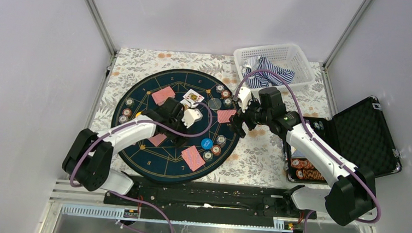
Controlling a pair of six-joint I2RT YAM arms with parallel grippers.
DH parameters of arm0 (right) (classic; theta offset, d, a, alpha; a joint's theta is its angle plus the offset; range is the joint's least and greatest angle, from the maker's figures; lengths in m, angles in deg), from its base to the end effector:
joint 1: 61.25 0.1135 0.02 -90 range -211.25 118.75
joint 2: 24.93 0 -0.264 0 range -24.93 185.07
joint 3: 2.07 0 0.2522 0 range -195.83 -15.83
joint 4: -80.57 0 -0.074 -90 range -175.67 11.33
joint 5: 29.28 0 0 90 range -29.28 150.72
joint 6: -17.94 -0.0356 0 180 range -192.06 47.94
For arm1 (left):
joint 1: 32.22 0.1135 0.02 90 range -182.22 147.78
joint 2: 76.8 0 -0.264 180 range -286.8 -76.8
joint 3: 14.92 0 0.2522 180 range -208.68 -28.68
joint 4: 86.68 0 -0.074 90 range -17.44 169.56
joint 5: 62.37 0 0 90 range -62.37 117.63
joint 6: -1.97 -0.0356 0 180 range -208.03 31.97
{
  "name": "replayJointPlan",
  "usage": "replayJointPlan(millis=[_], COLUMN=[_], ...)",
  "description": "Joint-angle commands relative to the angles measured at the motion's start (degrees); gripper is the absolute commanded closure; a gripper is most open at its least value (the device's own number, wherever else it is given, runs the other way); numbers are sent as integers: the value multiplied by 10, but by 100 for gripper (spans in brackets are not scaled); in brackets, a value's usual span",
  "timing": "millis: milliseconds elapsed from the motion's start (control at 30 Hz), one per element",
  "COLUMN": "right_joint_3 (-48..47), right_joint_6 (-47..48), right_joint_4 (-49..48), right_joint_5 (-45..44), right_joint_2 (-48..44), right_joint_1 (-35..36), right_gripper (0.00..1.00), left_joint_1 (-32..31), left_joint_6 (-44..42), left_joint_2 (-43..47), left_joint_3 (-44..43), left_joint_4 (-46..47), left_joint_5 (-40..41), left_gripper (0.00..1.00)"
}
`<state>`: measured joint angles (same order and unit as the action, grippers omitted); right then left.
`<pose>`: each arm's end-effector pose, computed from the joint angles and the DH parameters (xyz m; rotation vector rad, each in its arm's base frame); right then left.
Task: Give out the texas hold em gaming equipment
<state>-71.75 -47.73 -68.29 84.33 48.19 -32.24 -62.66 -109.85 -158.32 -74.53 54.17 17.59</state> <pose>0.2405 0.1497 0.2905 -1.1733 1.8113 0.4940 0.2278 -0.1410 0.1851 1.2152 2.3415 -0.2822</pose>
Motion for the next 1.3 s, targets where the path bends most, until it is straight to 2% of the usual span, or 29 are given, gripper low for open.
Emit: replayJointPlan(millis=[0, 133, 333, 567, 733, 867, 1133, 1267], right_joint_3=[-9, -18, -54, -119, -117, -85, -51, -49], right_joint_6=[-5, -14, -36, -99, -171, -193, -196, -195], right_joint_4=[-4, -7, -1, 3, -8, -21, -47, -49], right_joint_5=[9, 10, 44, 124, 129, 143, 139, 139], right_joint_2=[-13, -19, -13, 18, 41, 55, 66, 73], right_joint_1=[-3, -13, -68, -200, -285, -343, -366, -366], right_gripper=[0, 0, 0, 0, 0, 0, 0, 0], left_joint_1=[-1, 27, 133, 334, 434, 491, 507, 508], left_joint_6=[22, 33, 70, 78, 95, 116, 158, 167], left_joint_2=[45, 47, 44, 16, -32, -52, -30, -22], left_joint_3=[-60, -135, -238, -320, -307, -251, -174, -169], left_joint_4=[-29, -76, -113, -130, -111, -58, 14, 14], left_joint_5=[-19, -59, -140, -254, -250, -265, -242, -232], left_gripper=[2, 1, 1, 1, 1, 1, 1, 1])
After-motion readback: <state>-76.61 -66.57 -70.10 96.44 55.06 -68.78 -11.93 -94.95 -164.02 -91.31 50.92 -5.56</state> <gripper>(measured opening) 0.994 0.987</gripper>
